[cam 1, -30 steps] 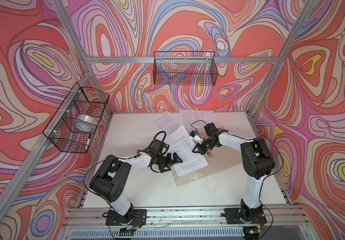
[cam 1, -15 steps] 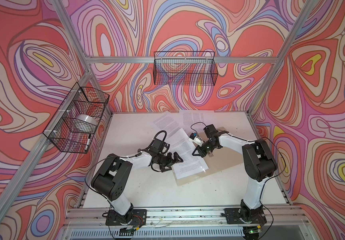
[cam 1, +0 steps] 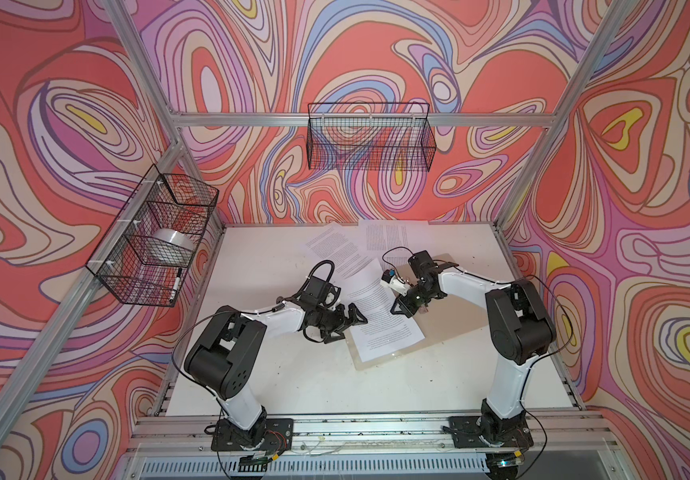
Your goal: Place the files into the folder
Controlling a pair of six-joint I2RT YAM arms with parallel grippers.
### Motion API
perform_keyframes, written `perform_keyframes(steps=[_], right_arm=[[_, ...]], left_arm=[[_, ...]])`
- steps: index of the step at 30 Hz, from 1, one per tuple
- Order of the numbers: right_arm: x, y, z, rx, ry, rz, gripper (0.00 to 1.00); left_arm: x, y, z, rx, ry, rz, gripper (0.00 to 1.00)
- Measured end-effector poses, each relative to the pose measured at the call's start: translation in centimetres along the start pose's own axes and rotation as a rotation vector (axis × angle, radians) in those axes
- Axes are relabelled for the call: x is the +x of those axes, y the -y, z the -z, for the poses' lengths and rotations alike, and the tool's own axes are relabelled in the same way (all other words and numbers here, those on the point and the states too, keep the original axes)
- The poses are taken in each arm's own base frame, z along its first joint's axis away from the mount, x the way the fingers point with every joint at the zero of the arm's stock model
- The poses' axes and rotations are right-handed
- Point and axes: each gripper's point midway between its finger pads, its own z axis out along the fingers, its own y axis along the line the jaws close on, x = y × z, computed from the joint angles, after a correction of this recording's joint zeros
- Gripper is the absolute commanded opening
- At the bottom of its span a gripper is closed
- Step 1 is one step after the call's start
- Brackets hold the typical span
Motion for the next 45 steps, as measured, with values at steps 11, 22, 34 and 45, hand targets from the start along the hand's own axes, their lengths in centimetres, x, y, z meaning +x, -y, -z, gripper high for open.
perform_keyframes(steps=[11, 22, 34, 45], right_arm=[[-0.1, -1.3, -0.9, -0.058, 0.028, -0.024, 0.00], [-0.5, -2.1, -1.0, -0.064, 0.051, -0.089, 0.00], [0.0, -2.4, -1.6, -0.039, 0.038, -0.142, 0.00], [1.5, -0.7, -1.7, 0.041, 0.001, -0.205, 0.00]], left_arm=[[-0.2, 0.2, -0.1, 0.003, -0.003, 0.000, 1.00], [-0.3, 0.3, -0.2, 0.007, -0.005, -0.002, 1.00], [-0.3, 0.4, -0.2, 0.008, -0.004, -0.002, 1.00], [-0.4, 0.3, -0.1, 0.010, -0.003, 0.001, 1.00]])
